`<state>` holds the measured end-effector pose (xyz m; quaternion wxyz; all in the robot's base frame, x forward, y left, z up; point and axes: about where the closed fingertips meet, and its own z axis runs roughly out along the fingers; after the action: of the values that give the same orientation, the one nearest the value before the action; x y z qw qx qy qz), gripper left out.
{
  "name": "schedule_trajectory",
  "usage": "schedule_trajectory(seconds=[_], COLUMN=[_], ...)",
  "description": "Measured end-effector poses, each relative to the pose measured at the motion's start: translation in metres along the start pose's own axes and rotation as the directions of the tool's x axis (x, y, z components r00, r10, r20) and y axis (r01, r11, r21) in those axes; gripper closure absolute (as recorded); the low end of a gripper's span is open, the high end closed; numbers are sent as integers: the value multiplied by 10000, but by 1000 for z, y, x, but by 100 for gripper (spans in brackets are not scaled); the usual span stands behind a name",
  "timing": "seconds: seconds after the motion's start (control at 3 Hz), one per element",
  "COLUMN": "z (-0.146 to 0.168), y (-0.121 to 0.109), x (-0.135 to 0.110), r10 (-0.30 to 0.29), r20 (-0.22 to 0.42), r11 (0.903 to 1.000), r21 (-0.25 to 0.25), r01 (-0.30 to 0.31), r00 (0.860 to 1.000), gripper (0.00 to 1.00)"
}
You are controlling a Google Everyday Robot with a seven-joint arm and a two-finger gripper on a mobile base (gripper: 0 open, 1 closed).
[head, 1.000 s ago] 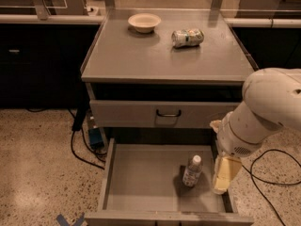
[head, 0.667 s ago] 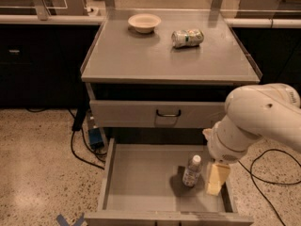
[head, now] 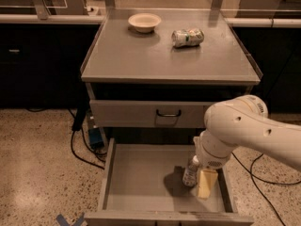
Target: Pick blue plastic bottle from middle drawer and place on counter
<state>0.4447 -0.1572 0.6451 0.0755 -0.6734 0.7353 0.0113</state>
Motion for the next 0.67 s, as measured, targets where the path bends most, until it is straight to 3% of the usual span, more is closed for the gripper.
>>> schedule_trajectory(seconds=[0.33,0.67], z=[53,62], y=[1,-3], x=[2,2], r10=[-32,14], r20=[-176,-171], r11=[9993,9994], r21=[-375,-337], r01=[26,-20], r00=[9998,9999], gripper=[0,0])
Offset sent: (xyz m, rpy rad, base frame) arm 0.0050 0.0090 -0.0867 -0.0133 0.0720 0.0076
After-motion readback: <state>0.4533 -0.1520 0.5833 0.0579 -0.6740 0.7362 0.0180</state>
